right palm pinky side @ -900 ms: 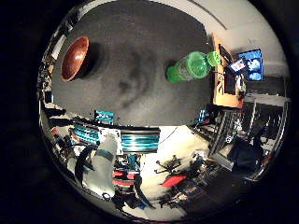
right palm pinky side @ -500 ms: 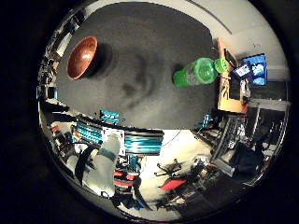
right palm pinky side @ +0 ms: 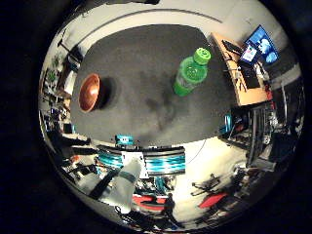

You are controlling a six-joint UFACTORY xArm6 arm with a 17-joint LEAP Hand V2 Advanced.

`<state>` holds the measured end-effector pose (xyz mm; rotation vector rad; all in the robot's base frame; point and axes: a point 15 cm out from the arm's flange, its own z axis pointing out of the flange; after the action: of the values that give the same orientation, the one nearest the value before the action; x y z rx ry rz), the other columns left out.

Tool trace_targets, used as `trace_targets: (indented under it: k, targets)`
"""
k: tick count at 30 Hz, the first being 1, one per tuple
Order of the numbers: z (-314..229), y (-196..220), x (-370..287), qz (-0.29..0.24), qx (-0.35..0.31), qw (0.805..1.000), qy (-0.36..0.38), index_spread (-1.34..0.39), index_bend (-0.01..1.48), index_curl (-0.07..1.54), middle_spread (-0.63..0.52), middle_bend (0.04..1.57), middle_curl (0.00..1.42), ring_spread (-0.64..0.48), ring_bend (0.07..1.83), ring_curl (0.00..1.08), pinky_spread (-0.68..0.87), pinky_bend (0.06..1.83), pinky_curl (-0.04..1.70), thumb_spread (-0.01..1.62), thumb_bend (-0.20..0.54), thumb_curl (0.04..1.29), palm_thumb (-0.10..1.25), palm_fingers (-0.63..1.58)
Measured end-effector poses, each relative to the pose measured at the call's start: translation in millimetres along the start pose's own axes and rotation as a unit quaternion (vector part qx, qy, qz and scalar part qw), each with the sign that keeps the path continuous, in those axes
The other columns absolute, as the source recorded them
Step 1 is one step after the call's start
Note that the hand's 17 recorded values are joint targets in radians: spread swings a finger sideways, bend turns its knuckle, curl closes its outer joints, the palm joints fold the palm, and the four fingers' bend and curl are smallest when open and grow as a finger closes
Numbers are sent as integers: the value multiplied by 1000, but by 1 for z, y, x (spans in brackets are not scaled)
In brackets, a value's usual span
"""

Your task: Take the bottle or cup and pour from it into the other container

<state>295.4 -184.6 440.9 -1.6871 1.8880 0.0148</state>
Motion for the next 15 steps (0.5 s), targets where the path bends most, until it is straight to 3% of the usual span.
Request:
trace_targets:
  k: [10, 15]
  targets:
    - [-35, -18, 75, 63, 90, 993, -37, -266, 160, 275, 58, 234, 335, 201, 326, 253, 472, 725, 22, 1011, -27, 303, 499, 249]
    - [-32, -21, 111, 80, 99, 990, -56, -244, 147, 265, 89, 239, 337, 201, 365, 259, 462, 767, 11, 1004, -32, 299, 472, 201]
